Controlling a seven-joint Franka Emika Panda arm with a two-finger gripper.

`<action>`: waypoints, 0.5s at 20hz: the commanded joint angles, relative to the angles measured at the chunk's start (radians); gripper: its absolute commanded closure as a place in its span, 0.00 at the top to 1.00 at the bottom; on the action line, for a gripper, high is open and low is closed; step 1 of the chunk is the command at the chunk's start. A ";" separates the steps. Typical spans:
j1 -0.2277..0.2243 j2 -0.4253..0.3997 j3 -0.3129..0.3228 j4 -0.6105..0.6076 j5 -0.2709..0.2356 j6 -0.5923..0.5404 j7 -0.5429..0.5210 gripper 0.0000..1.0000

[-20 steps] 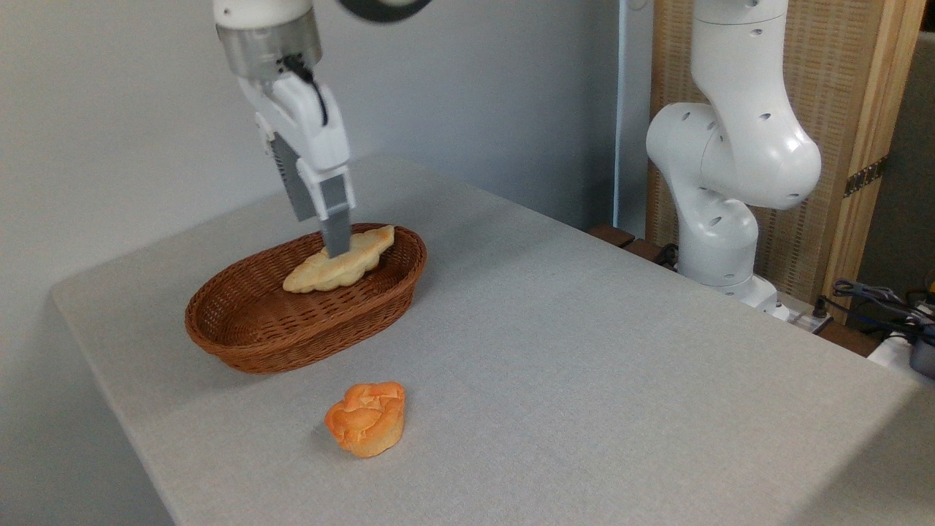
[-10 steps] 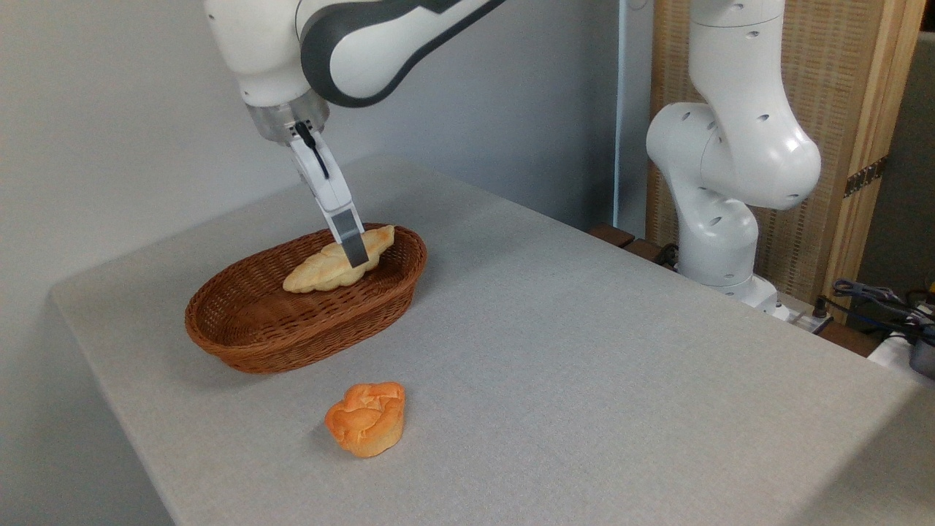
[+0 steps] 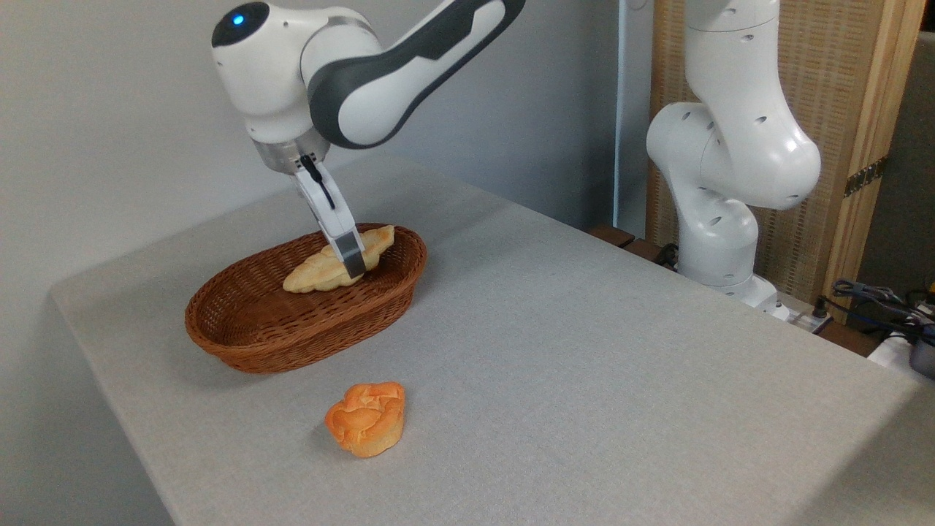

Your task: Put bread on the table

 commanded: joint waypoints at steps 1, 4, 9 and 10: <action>-0.004 -0.004 -0.015 -0.044 -0.017 0.059 -0.024 1.00; -0.004 0.002 -0.017 -0.047 -0.019 0.077 -0.018 0.40; -0.002 0.002 -0.017 -0.047 -0.020 0.077 -0.017 0.21; -0.002 0.002 -0.017 -0.046 -0.020 0.077 -0.017 0.21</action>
